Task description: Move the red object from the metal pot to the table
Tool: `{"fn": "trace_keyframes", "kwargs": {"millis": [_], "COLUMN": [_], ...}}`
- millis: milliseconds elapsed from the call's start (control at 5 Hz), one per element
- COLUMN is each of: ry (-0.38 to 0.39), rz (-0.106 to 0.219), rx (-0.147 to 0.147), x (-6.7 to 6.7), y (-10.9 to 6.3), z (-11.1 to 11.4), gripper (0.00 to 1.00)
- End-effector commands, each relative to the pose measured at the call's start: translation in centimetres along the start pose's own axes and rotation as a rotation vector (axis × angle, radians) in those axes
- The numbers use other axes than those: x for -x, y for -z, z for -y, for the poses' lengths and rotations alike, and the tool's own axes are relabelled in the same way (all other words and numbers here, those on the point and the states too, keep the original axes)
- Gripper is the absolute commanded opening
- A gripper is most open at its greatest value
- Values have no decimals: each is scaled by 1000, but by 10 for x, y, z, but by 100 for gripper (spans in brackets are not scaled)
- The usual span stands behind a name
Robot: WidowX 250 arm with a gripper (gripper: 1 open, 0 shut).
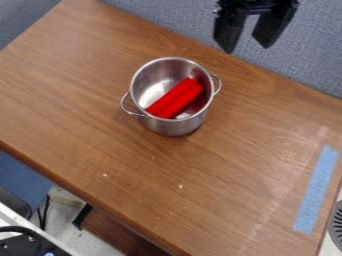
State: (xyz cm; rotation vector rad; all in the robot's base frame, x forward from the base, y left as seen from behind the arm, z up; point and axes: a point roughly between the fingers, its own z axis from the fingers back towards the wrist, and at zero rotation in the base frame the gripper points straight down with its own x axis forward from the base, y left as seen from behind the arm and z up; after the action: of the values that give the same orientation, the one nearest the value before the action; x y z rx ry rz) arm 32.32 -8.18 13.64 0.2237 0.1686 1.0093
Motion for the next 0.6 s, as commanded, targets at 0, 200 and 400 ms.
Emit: {"fn": "trace_keyframes", "kwargs": {"millis": [0,200,400], "ry": [137,303,449], "rz": [36,65,76], "rx": [22,-45,-36], "x": [-8,-14,-36], "y": [0,28,48], "z": [20,25,16], "gripper": [100,100,100]}}
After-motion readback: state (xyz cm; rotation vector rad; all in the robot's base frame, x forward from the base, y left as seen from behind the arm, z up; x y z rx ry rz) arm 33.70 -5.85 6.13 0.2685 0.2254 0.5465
